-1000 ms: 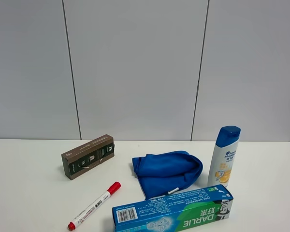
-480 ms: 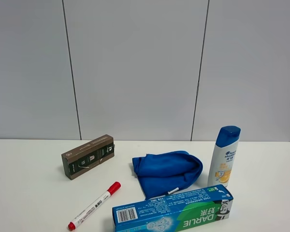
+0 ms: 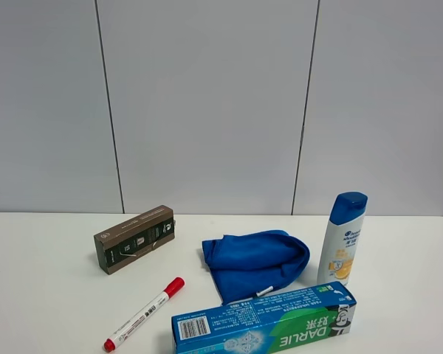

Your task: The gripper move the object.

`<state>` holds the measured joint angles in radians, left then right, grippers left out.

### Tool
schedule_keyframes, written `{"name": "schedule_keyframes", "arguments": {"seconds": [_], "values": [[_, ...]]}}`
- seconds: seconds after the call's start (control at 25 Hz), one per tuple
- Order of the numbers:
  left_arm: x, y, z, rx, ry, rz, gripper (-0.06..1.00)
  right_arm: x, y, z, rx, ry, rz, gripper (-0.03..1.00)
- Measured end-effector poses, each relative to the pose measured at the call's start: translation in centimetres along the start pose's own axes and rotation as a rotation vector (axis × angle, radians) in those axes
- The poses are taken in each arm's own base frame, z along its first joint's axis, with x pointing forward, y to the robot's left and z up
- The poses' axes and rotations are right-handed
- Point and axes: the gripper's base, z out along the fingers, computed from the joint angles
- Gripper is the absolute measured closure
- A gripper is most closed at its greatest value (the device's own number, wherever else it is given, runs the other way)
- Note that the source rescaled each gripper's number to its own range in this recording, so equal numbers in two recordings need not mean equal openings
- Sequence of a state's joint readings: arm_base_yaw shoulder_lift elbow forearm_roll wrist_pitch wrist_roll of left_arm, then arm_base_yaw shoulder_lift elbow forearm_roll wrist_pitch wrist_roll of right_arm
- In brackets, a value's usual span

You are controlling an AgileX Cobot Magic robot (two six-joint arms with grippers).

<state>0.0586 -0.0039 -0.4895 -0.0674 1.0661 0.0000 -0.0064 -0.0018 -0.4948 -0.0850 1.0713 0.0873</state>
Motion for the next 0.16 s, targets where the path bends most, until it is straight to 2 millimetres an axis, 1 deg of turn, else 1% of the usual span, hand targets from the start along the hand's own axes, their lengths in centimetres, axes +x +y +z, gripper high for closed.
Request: {"name": "schedule_keyframes", "arguments": {"seconds": [0.16], "values": [[0.00, 0.00, 0.00, 0.000, 0.000, 0.000, 0.35, 0.00, 0.00, 0.00, 0.000, 0.000, 0.000, -0.03]]}}
